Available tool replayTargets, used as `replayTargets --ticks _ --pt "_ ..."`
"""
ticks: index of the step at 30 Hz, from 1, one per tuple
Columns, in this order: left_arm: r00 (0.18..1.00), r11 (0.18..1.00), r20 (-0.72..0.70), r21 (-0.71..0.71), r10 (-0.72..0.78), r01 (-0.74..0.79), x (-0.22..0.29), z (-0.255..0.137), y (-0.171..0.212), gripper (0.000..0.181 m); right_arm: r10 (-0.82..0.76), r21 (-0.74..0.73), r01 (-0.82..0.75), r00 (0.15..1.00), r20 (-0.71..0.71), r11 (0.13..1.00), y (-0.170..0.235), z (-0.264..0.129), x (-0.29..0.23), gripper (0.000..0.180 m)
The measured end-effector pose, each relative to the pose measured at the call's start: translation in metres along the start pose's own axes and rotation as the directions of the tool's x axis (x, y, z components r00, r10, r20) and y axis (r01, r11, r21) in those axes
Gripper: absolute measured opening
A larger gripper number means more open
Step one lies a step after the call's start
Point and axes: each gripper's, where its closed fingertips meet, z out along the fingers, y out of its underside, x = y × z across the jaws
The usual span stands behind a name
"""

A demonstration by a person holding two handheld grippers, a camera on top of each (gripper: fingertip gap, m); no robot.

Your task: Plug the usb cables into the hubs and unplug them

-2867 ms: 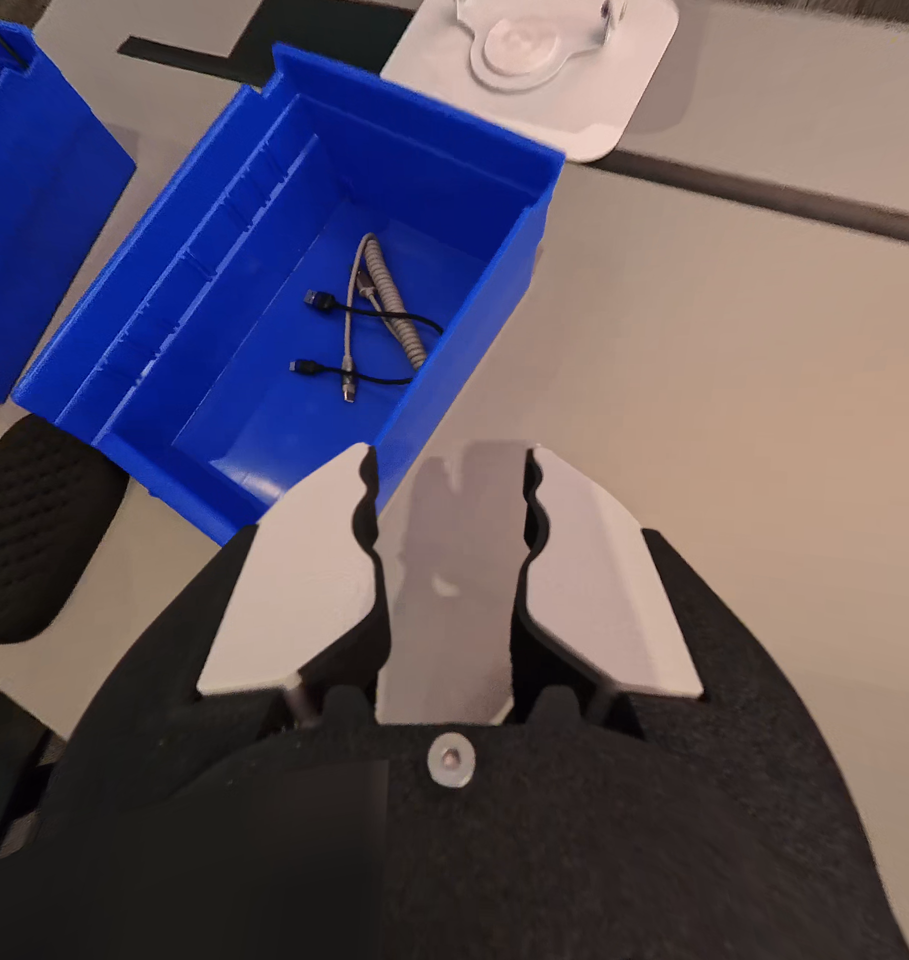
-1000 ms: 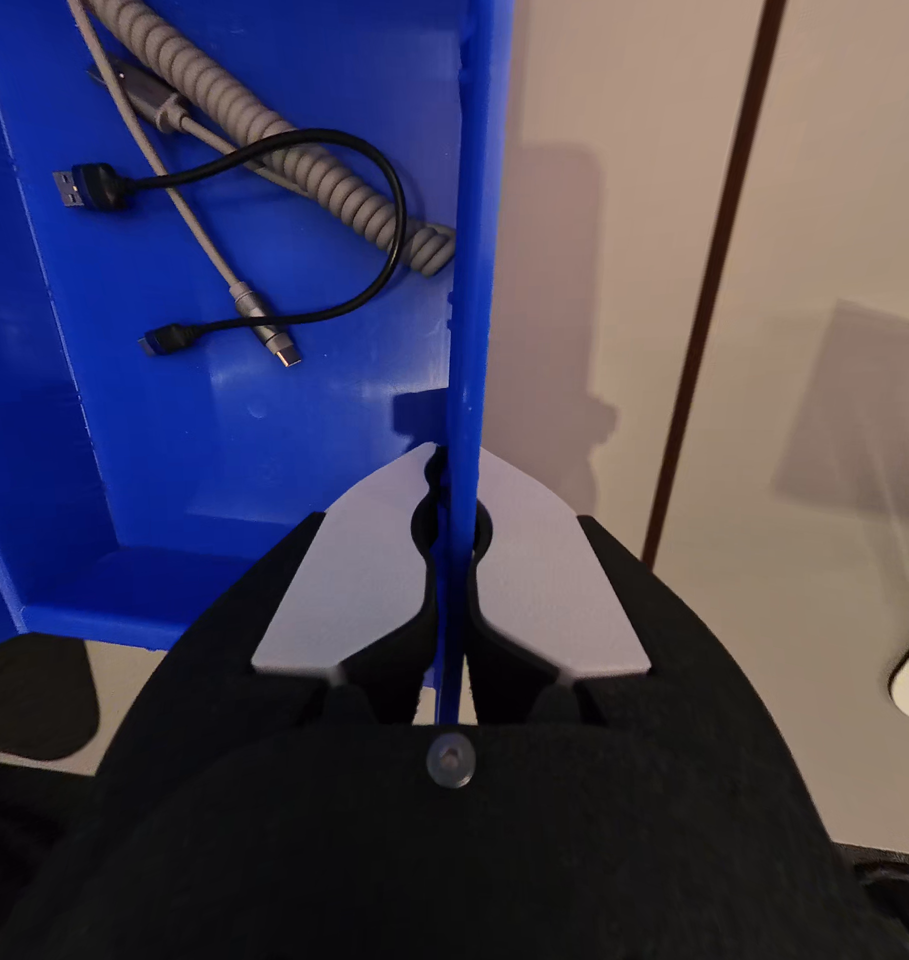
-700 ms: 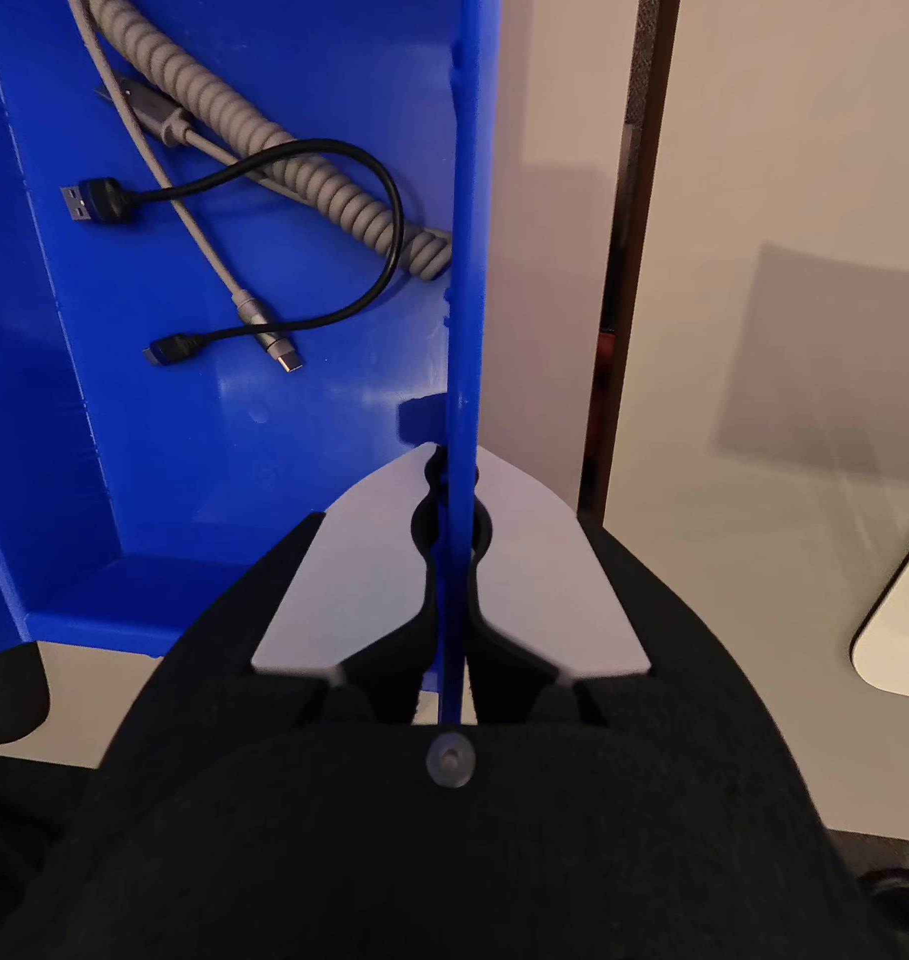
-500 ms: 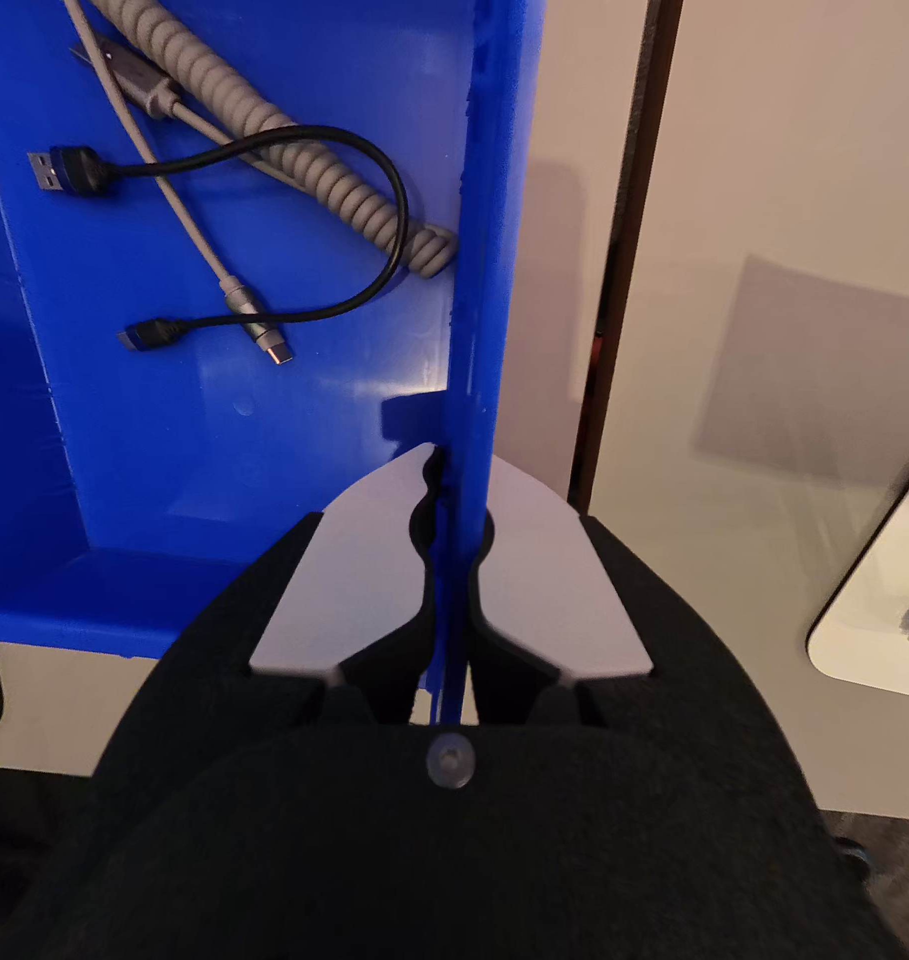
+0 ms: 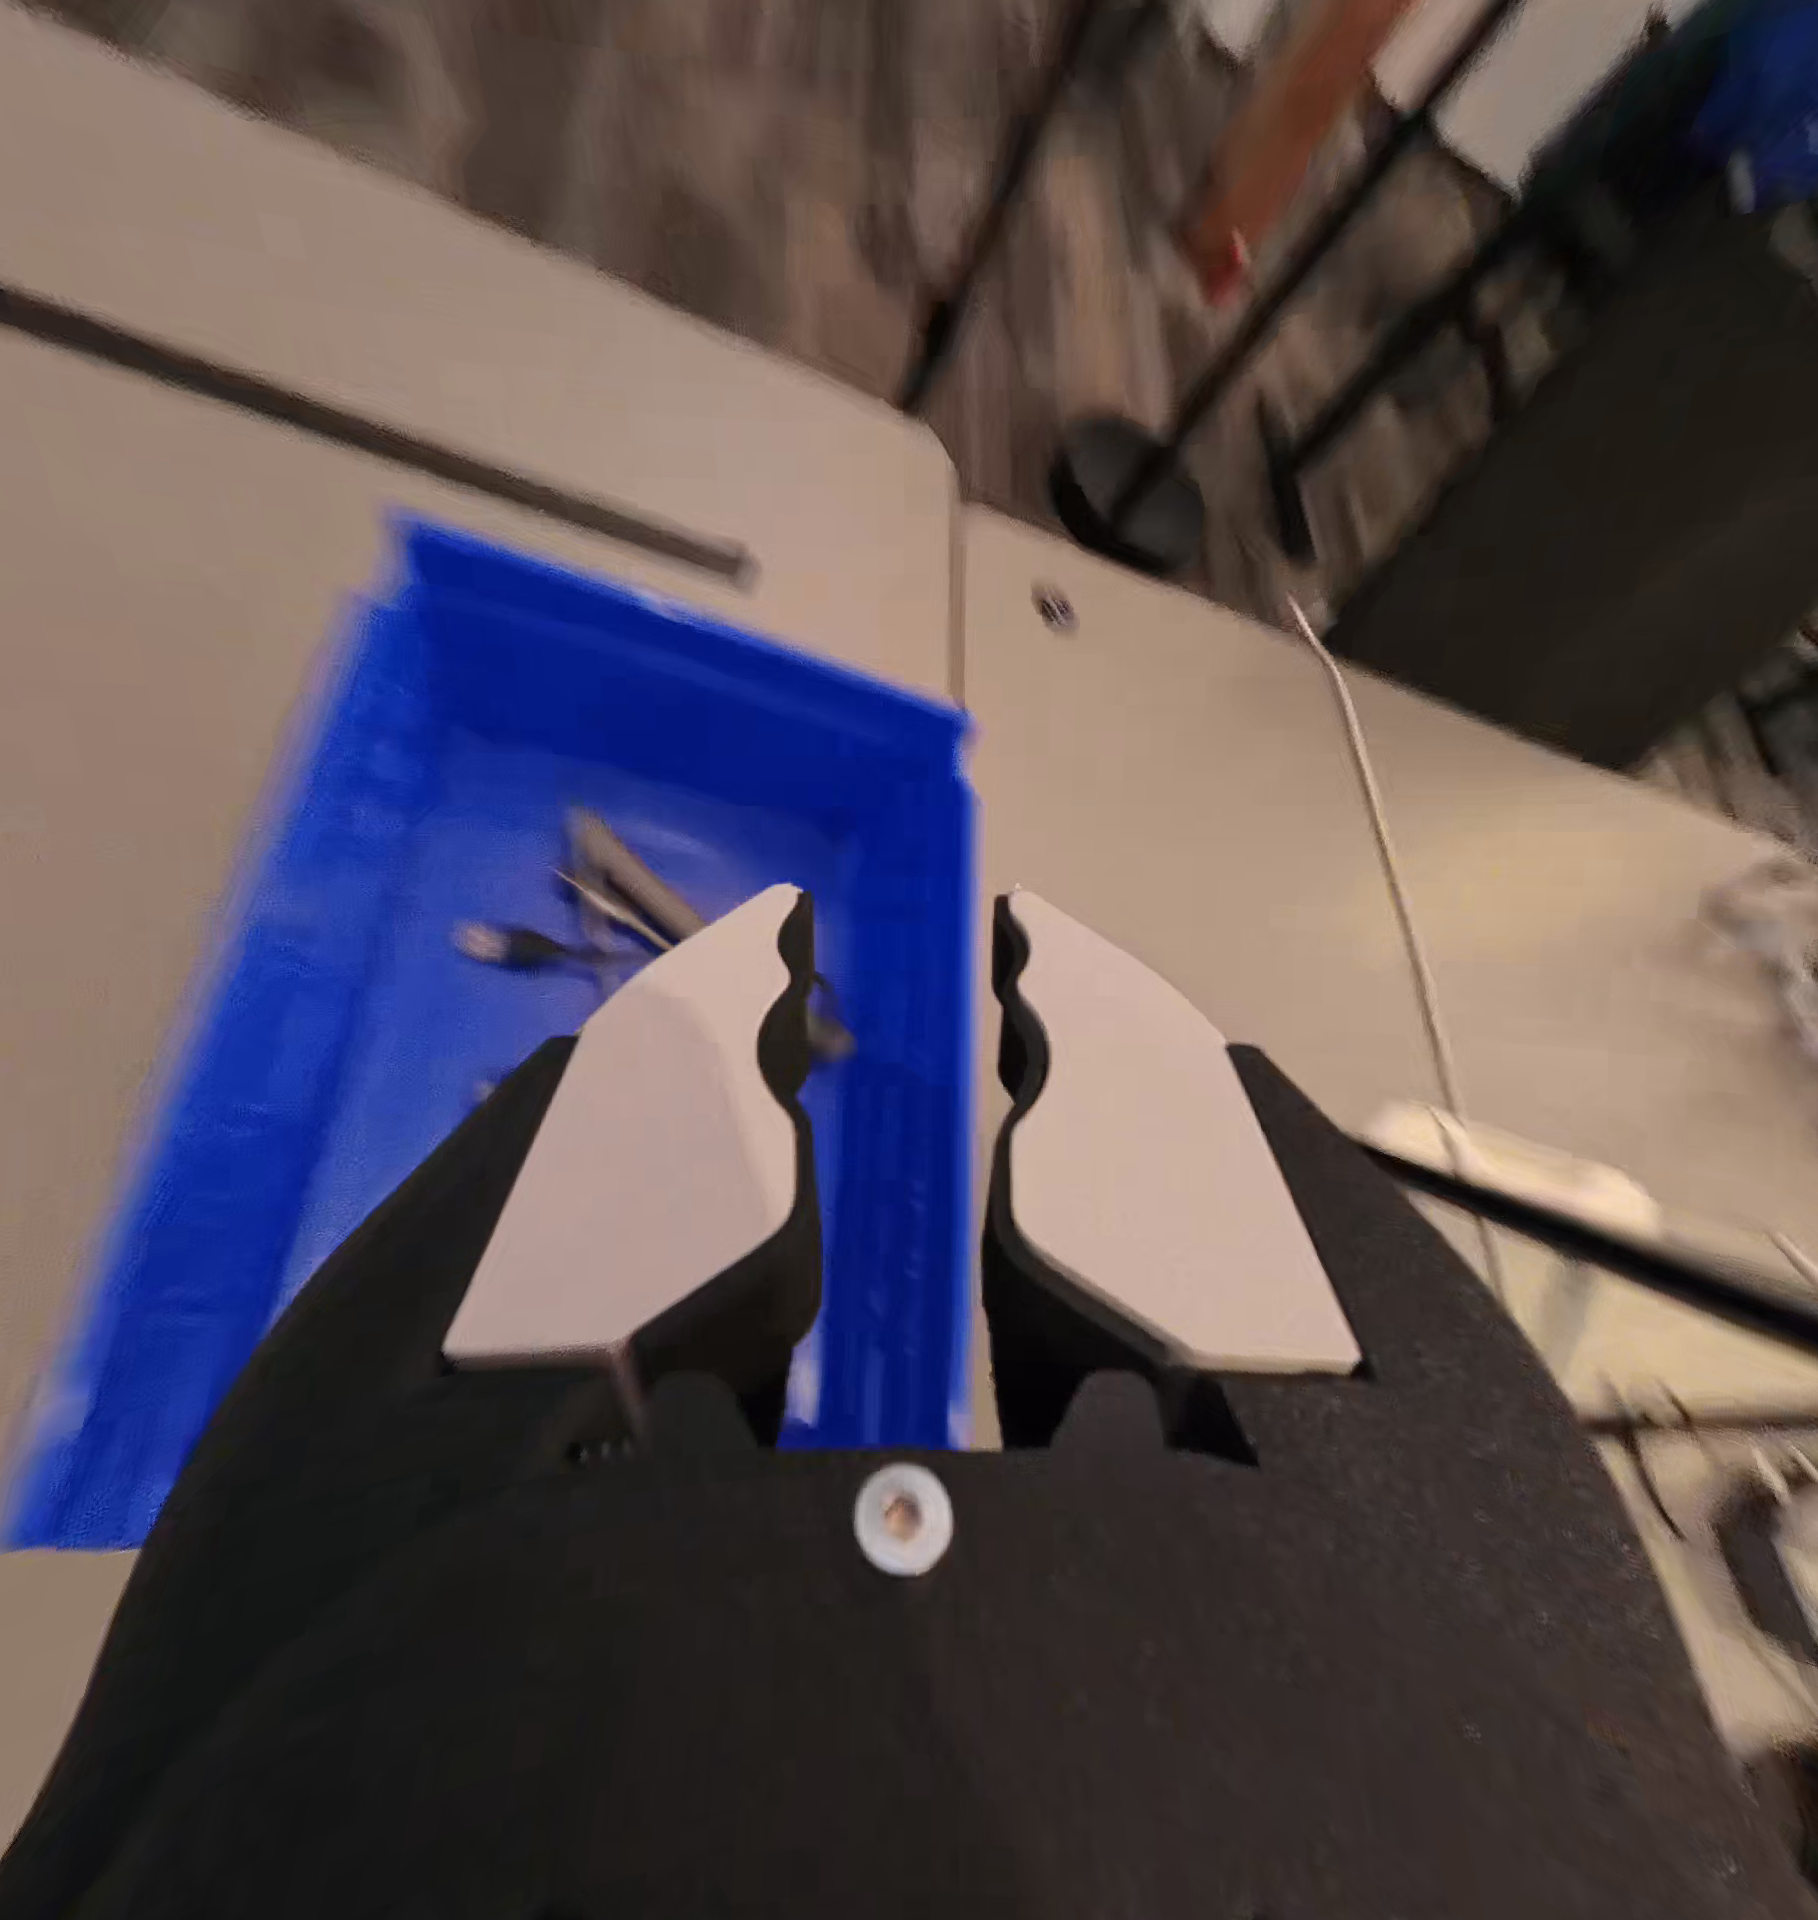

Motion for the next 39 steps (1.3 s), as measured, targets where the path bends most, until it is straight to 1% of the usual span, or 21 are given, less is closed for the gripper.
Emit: replayTargets --ticks 3,5,7,10,13,15,16,17,18,19,20,22,23,24,25,29,30,32,34,37,39 --pt "0.999 0.998 -0.024 -0.052 0.037 -0.038 0.002 0.021 0.006 0.052 -0.008 0.212 -0.036 0.979 0.203 0.977 -0.058 -0.03 -0.067 0.04" --pt "0.997 0.995 -0.017 -0.075 0.071 -0.072 0.0 0.039 0.004 0.052 -0.044 0.273 -0.045 0.949 0.312 0.961 -0.08 -0.042 -0.115 0.048" --pt "0.996 0.99 -0.021 -0.11 0.089 -0.091 -0.003 0.06 -0.001 0.052 -0.084 0.298 -0.048 0.906 0.415 0.953 -0.093 -0.047 -0.168 0.058" --pt "0.995 0.982 0.019 -0.164 0.101 -0.097 -0.021 0.096 -0.012 0.048 -0.136 0.336 -0.044 0.858 0.495 0.941 -0.105 -0.046 -0.242 0.064" --pt "0.995 0.971 0.043 -0.229 0.085 -0.073 -0.039 0.134 -0.023 0.042 -0.177 0.392 -0.036 0.852 0.493 0.919 -0.105 -0.037 -0.3 0.062" --pt "0.998 0.948 -0.024 -0.313 0.054 -0.059 -0.037 0.155 -0.024 0.037 -0.213 0.397 -0.001 0.844 0.493 0.918 -0.095 -0.028 -0.333 0.057" --pt "0.992 0.936 -0.098 -0.333 0.085 -0.113 -0.03 0.164 -0.028 0.033 -0.225 0.384 0.018 0.835 0.503 0.923 -0.088 -0.023 -0.346 0.057" --pt "0.971 0.915 -0.177 -0.342 0.163 -0.216 -0.022 0.171 -0.031 0.036 -0.239 0.372 0.032 0.816 0.526 0.928 -0.08 -0.02 -0.36 0.057" --pt "0.935 0.871 -0.234 -0.358 0.265 -0.336 -0.02 0.177 -0.031 0.04 -0.24 0.352 0.038 0.799 0.551 0.935 -0.072 -0.017 -0.37 0.058" --pt "0.887 0.807 -0.285 -0.38 0.363 -0.452 -0.02 0.182 -0.028 0.043 -0.233 0.328 0.039 0.78 0.58 0.944 -0.064 -0.014 -0.378 0.059" --pt "0.82 0.726 -0.355 -0.39 0.448 -0.566 -0.02 0.186 -0.023 0.047 -0.223 0.306 0.033 0.759 0.612 0.952 -0.056 -0.012 -0.385 0.059" --pt "0.652 0.523 -0.453 -0.389 0.609 -0.759 -0.03 0.193 -0.012 0.049 -0.182 0.262 0.004 0.731 0.658 0.965 -0.044 -0.006 -0.392 0.059" --pt "0.566 0.42 -0.485 -0.382 0.667 -0.823 -0.037 0.198 -0.008 0.052 -0.161 0.241 -0.011 0.717 0.679 0.97 -0.039 -0.004 -0.393 0.059" --pt "0.493 0.34 -0.515 -0.366 0.701 -0.866 -0.041 0.203 -0.005 0.052 -0.134 0.221 -0.032 0.706 0.695 0.975 -0.035 -0.002 -0.393 0.059" --pt "0.441 0.288 -0.539 -0.347 0.717 -0.892 -0.043 0.208 -0.002 0.051 -0.106 0.204 -0.058 0.697 0.709 0.977 -0.031 0.0 -0.393 0.059" --pt "0.318 0.185 -0.592 -0.276 0.74 -0.943 -0.047 0.235 0.009 0.044 -0.023 0.187 -0.175 0.665 0.746 0.967 -0.026 0.002 -0.385 0.055" --pt "0.293 0.162 -0.603 -0.262 0.742 -0.951 -0.049 0.242 0.013 0.043 -0.018 0.186 -0.182 0.667 0.745 0.965 -0.024 0.002 -0.382 0.053" --pt "0.254 0.122 -0.632 -0.245 0.732 -0.962 -0.052 0.253 0.022 0.044 -0.014 0.197 -0.184 0.697 0.717 0.963 -0.021 0.005 -0.373 0.052" --pt "0.207 0.059 -0.663 -0.238 0.719 -0.969 -0.059 0.261 0.031 0.046 -0.012 0.197 -0.181 0.707 0.707 0.963 -0.017 0.005 -0.369 0.052" --pt "0.144 -0.017 -0.702 -0.218 0.697 -0.976 -0.065 0.27 0.041 0.048 0.013 0.174 -0.203 0.685 0.729 0.963 -0.01 0.006 -0.372 0.052" --pt "0.077 -0.085 -0.719 -0.186 0.691 -0.979 -0.066 0.276 0.046 0.048 0.034 0.148 -0.217 0.661 0.75 0.965 -0.007 0.007 -0.375 0.052"
